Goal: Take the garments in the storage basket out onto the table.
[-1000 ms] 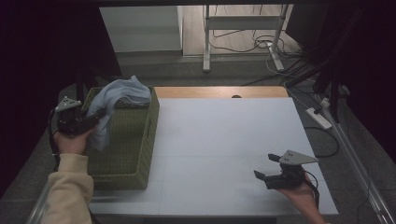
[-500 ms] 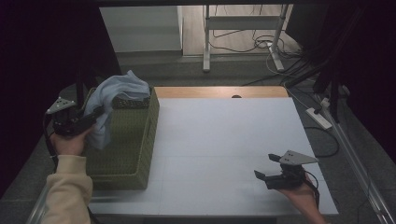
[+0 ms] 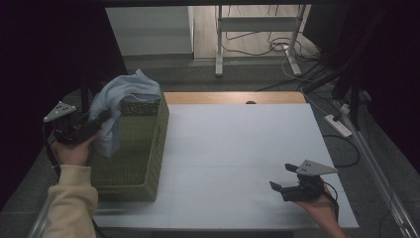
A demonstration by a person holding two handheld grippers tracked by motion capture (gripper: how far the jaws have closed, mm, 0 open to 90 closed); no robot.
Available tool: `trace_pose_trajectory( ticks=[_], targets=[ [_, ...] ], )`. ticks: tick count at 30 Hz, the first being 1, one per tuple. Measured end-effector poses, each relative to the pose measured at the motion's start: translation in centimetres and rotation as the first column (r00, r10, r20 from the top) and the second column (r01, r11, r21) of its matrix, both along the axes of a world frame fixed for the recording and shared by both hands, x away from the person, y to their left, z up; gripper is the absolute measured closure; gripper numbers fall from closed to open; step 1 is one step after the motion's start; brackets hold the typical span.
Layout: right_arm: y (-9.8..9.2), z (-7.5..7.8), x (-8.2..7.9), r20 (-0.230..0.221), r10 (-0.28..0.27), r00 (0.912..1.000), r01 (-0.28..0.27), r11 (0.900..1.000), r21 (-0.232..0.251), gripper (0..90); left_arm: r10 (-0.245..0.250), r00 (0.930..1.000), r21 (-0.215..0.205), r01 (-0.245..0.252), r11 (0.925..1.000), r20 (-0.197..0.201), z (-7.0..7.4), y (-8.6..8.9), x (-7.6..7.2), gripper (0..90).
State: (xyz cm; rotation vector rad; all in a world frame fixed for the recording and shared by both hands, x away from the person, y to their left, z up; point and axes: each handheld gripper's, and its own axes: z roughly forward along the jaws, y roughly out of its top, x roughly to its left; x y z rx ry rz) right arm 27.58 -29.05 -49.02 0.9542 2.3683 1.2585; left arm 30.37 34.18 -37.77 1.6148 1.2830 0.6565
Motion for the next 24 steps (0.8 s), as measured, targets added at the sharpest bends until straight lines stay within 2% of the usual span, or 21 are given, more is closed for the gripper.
trace_pose_trajectory(
  ticks=[24],
  targets=[
    [0.0, 0.0, 0.0, -0.001, 0.003, 1.0000, -0.003, 1.000, 0.000, 12.6, -0.043, 0.9973, -0.057, 0.046, 0.9973, 0.061, 1.2, -0.9, -0.7, 62.3]
  ],
)
